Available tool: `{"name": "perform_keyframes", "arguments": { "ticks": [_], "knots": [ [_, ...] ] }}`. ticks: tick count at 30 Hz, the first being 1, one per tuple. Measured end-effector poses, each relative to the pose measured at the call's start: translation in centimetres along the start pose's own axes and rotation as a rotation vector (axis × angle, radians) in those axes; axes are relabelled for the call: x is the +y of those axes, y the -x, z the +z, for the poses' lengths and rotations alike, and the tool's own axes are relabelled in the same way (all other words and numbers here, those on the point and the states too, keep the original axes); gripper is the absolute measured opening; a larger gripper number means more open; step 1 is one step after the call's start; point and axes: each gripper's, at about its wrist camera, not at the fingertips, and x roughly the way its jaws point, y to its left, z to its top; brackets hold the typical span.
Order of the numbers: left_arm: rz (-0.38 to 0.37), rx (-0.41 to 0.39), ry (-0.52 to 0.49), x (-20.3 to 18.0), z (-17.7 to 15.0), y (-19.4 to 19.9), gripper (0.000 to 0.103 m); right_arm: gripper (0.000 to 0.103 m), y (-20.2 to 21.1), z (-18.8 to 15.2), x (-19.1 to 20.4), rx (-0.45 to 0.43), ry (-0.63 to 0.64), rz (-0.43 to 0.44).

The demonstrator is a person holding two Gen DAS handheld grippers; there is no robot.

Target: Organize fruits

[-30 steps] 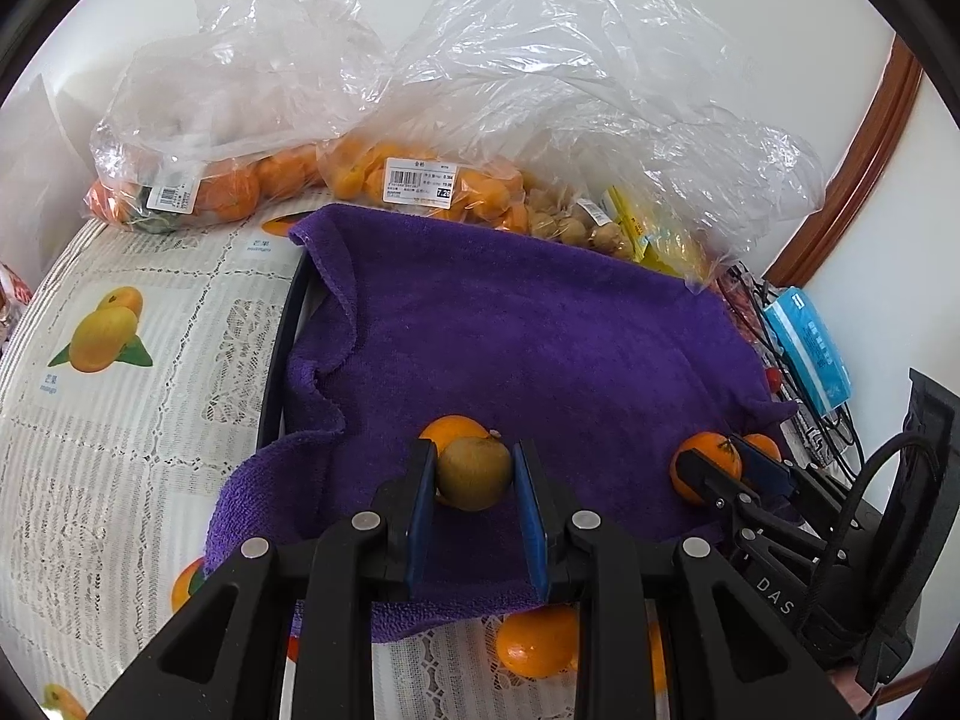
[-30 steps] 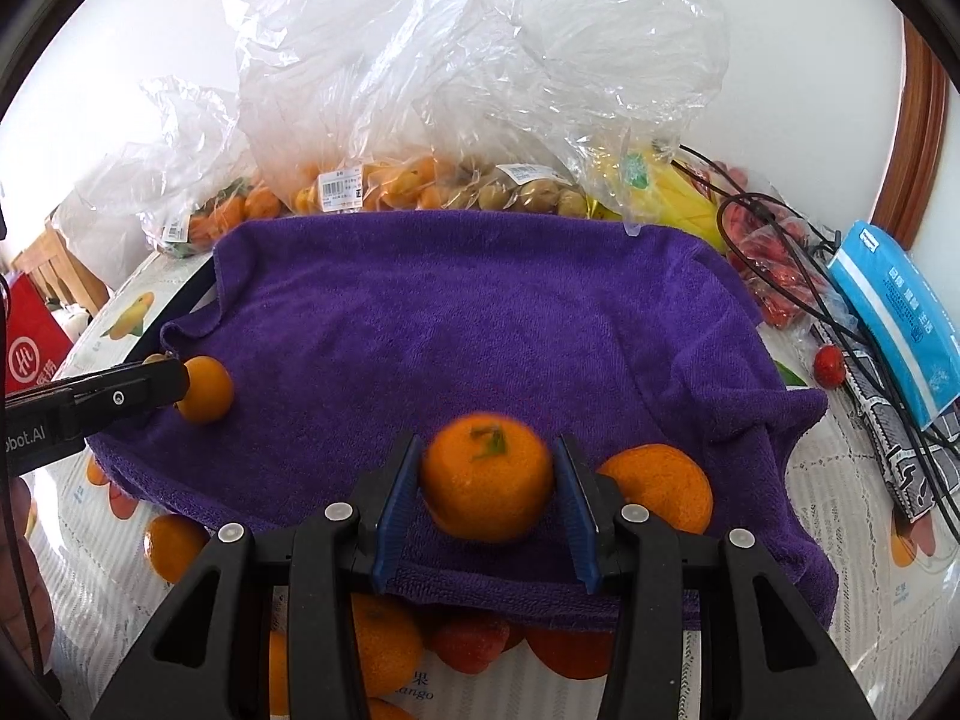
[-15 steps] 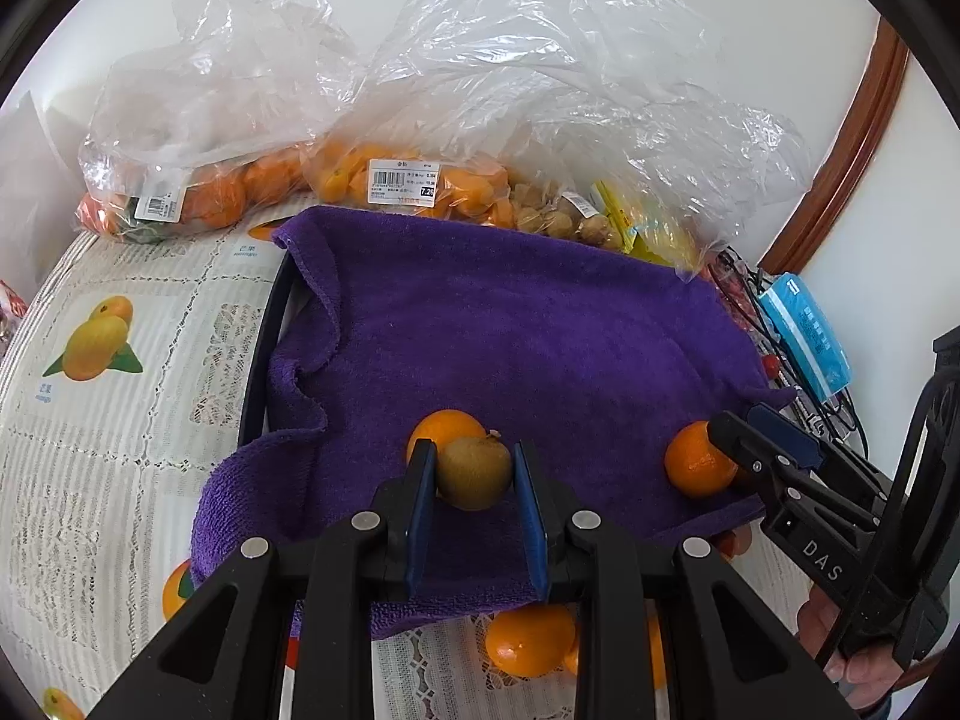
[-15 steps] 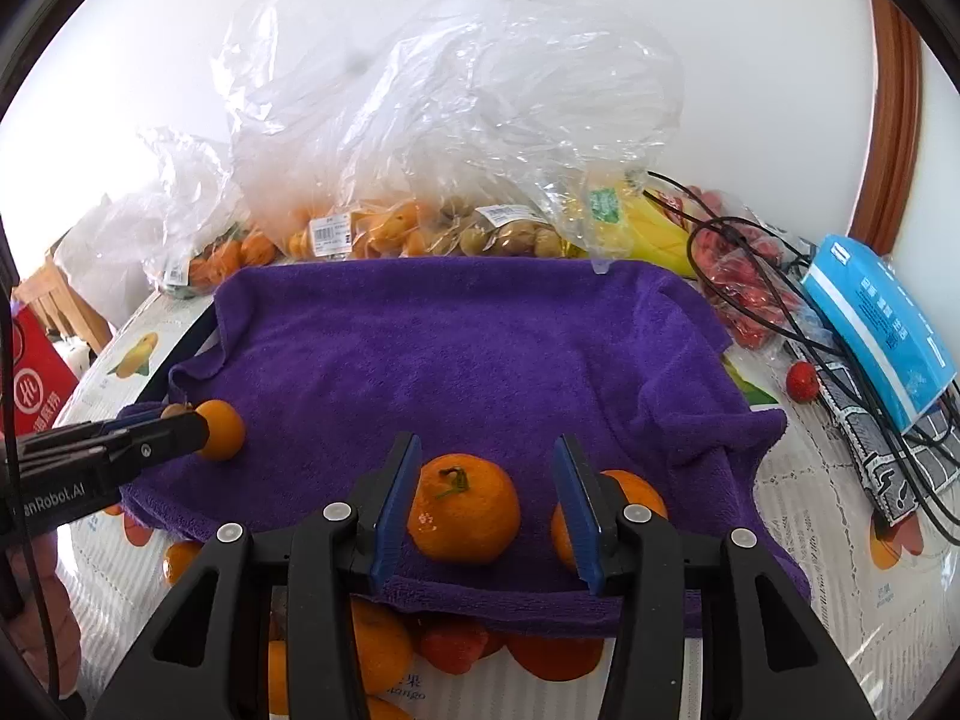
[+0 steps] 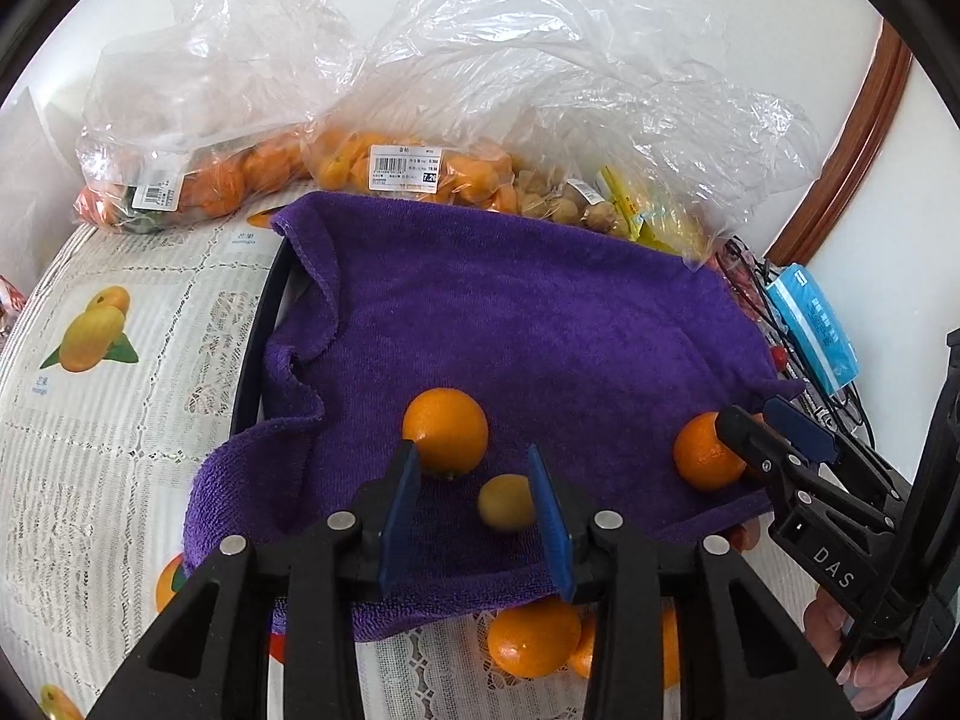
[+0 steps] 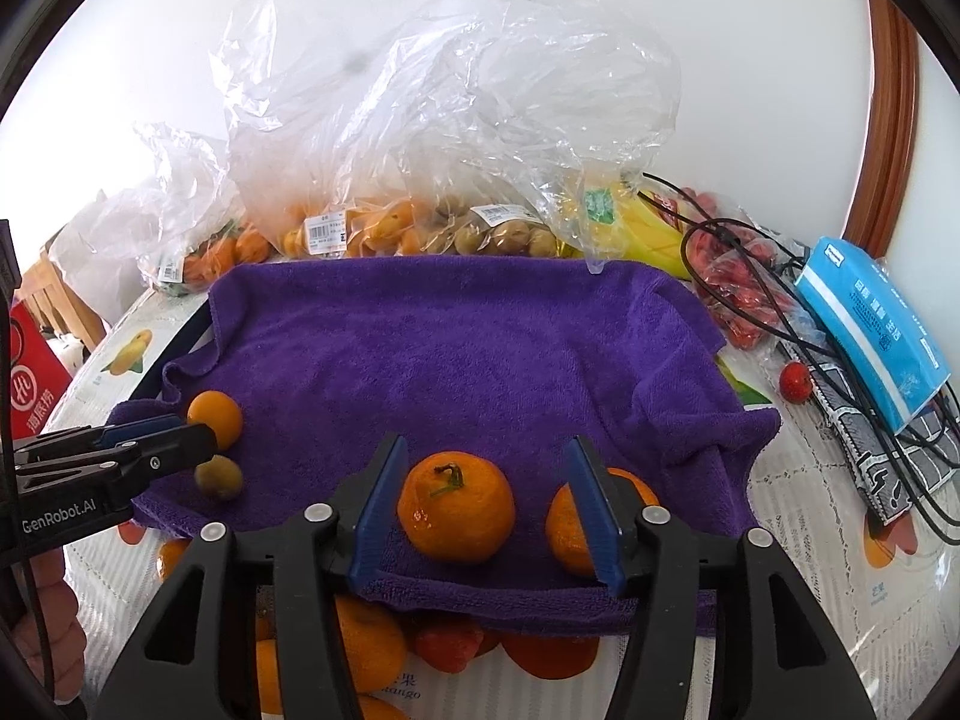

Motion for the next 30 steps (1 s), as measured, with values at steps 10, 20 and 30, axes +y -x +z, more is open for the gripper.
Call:
{"name": "perform_keyframes", "arguments": {
  "ticks": [10,20,30],
  "knots": [
    [0.004,-0.067,0.007,0.0,0.3,1.6,0.056,0.069,0.5,0.2,-0.9,-0.013,-0.048,0.005],
    [0.03,-0.103,0.018,0.1,0.5,2.6,0.059,0.078,1.9,0.2,-0.8,-0.064,-0.066,0.003],
    [0.037,-0.159,-0.036,-1.3,0.0,4.1,0.059,0.078,5.0,-1.1,-0.2,-0.119,-0.061,0.01]
  ]
}}
